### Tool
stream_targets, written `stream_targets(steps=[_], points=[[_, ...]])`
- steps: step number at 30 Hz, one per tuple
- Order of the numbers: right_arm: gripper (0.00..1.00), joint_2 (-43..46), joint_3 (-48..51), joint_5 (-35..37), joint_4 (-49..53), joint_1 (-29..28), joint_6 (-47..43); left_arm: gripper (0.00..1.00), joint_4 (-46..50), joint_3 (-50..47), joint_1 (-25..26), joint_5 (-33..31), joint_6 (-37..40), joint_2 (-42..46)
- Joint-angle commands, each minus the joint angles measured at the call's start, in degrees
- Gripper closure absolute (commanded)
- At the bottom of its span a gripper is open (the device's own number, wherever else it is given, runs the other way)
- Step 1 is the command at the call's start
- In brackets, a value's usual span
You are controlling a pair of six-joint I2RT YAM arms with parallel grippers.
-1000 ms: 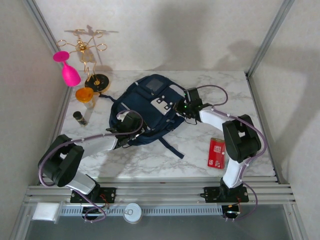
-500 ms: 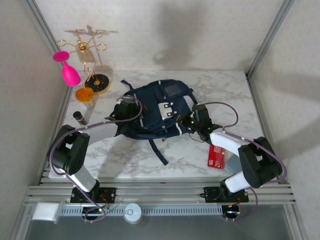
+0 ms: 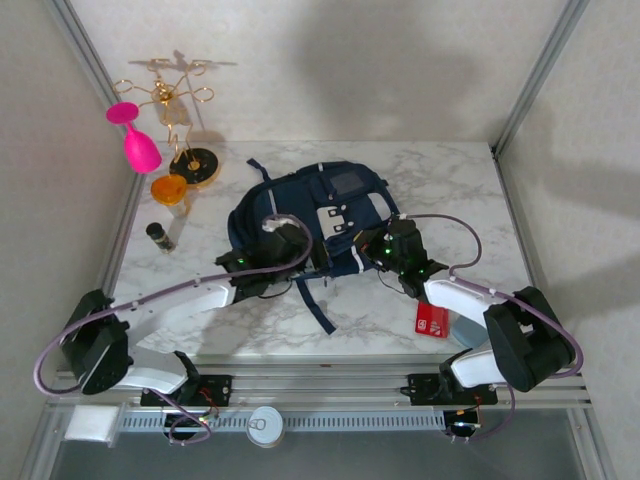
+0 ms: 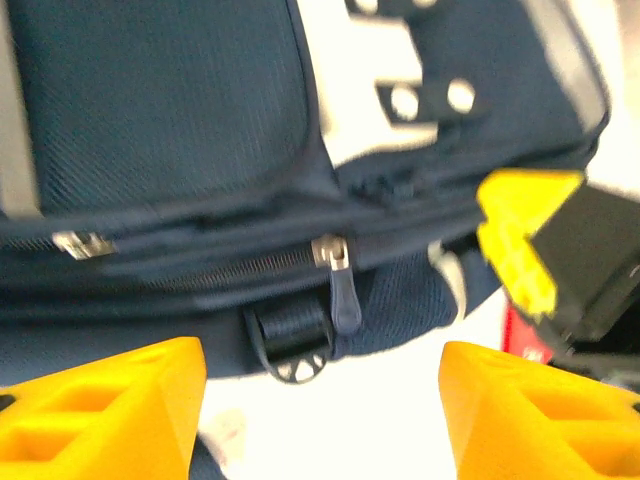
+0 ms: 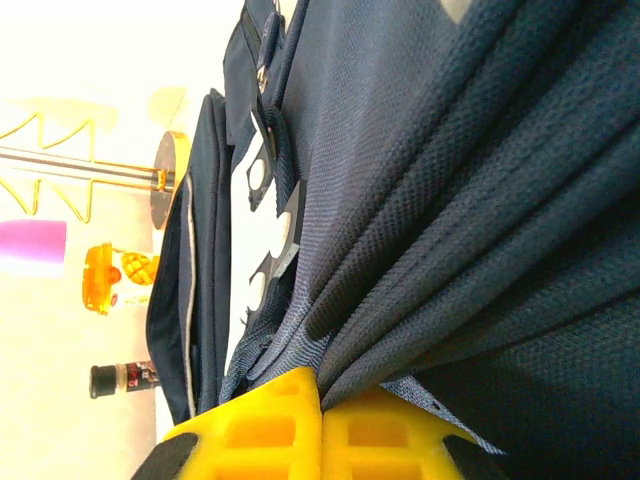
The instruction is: Pack the student bag
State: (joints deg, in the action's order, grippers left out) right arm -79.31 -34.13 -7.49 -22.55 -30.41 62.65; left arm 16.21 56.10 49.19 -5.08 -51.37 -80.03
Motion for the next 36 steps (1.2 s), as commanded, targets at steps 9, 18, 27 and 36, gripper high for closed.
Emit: stream_targets(steps=[9, 18, 27, 36], points=[[1.00, -0.04, -0.50, -1.11, -10.44, -0.83, 1.24, 0.45, 21.05, 20.81, 6.19, -13.67, 3.38, -19.75], [1.00, -1.58, -1.56, -1.47, -11.68, -0.86, 1.51, 0.54, 18.80, 24.85, 3.75, -13.90, 6.33, -28.01], [1.00, -1.99, -3.22, -2.67, -11.41, 1.35, 0.63, 0.71, 14.16, 19.82, 0.65, -11.15, 6.87, -24.02], [1.00, -3.12, -3.95, -4.13, -12.40, 1.81, 0.18, 0.77, 9.91, 14.47, -1.99, -5.20, 7.42, -19.80]])
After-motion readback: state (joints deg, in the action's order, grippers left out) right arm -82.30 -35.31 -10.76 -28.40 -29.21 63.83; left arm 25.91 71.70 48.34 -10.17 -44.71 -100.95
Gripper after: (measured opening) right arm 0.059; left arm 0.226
